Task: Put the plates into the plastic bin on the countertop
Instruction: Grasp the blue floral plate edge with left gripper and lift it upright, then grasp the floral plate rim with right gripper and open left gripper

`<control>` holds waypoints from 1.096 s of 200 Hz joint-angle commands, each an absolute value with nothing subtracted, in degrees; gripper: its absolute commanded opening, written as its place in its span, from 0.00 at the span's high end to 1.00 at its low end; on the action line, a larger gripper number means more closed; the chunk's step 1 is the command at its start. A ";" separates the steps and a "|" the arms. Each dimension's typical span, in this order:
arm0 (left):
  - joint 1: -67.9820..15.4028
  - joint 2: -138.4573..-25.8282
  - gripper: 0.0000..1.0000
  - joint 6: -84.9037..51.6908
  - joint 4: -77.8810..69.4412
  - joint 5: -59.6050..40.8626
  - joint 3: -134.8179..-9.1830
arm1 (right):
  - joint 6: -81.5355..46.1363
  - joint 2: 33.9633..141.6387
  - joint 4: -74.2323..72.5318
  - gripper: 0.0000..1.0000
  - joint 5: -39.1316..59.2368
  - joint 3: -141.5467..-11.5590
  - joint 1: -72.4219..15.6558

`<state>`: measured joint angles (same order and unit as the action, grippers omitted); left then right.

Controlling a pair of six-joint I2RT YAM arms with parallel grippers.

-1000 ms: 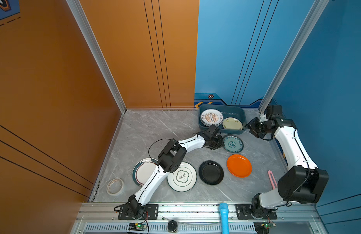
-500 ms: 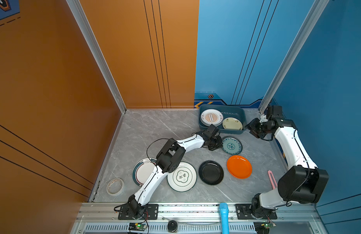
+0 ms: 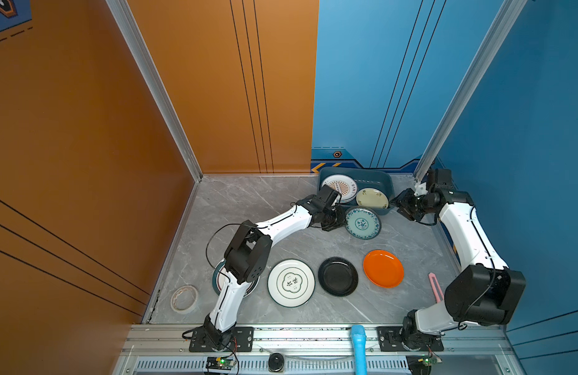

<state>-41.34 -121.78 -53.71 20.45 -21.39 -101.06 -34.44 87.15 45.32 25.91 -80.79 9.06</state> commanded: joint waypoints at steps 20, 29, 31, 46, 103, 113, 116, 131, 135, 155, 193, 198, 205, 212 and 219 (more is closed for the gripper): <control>-36.80 -115.26 1.00 -45.95 25.13 -25.20 -96.21 | -30.71 90.03 40.53 0.44 34.98 -83.42 9.48; -35.61 -114.31 1.00 -45.26 25.29 -26.75 -95.48 | -30.44 90.97 39.31 0.42 37.09 -83.78 9.58; -35.31 -114.12 1.00 -45.09 25.42 -27.14 -95.41 | -30.31 91.23 39.12 0.42 37.62 -83.90 9.58; -33.26 -113.33 1.00 -43.44 27.16 -30.36 -95.79 | -28.94 93.60 38.52 0.40 41.74 -85.15 9.51; -26.47 -113.06 1.00 -39.92 32.68 -37.67 -100.82 | -24.01 100.57 37.90 0.38 51.00 -89.48 7.93; -25.73 -113.44 1.00 -39.99 32.94 -37.96 -101.61 | -23.66 101.43 37.51 0.35 52.18 -89.99 7.36; -25.61 -113.58 1.00 -40.06 32.96 -38.04 -101.88 | -23.55 101.69 37.41 0.35 52.49 -90.21 7.18; -25.18 -114.45 1.00 -40.34 32.96 -38.23 -103.27 | -23.30 103.40 37.25 0.34 53.72 -91.48 6.01; -25.14 -114.71 1.00 -40.39 32.95 -38.24 -103.64 | -23.25 103.91 37.21 0.34 54.14 -91.98 5.63; -25.22 -116.24 1.00 -40.86 32.96 -38.59 -105.45 | -22.98 106.49 37.25 0.34 55.22 -94.11 3.95; -25.23 -117.58 1.00 -41.40 32.96 -38.10 -107.58 | -22.94 111.25 37.44 0.36 56.27 -98.26 0.94; -25.22 -117.79 1.00 -41.48 32.96 -38.06 -107.86 | -22.94 111.86 37.49 0.36 56.55 -98.71 0.54; -25.14 -118.15 1.00 -41.64 32.96 -38.21 -108.14 | -22.94 112.57 37.53 0.37 56.94 -99.37 0.04; -25.00 -118.61 1.00 -41.66 33.17 -38.45 -108.54 | -22.85 113.18 37.53 0.38 57.12 -99.84 -0.53; -25.02 -119.10 1.00 -41.61 33.59 -38.53 -109.09 | -22.85 113.63 37.55 0.39 57.05 -100.24 -1.06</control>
<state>-25.17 -117.14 -41.63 32.47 -36.62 -106.52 -23.99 111.87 37.80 54.92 -97.67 0.51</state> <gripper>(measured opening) 0.070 0.622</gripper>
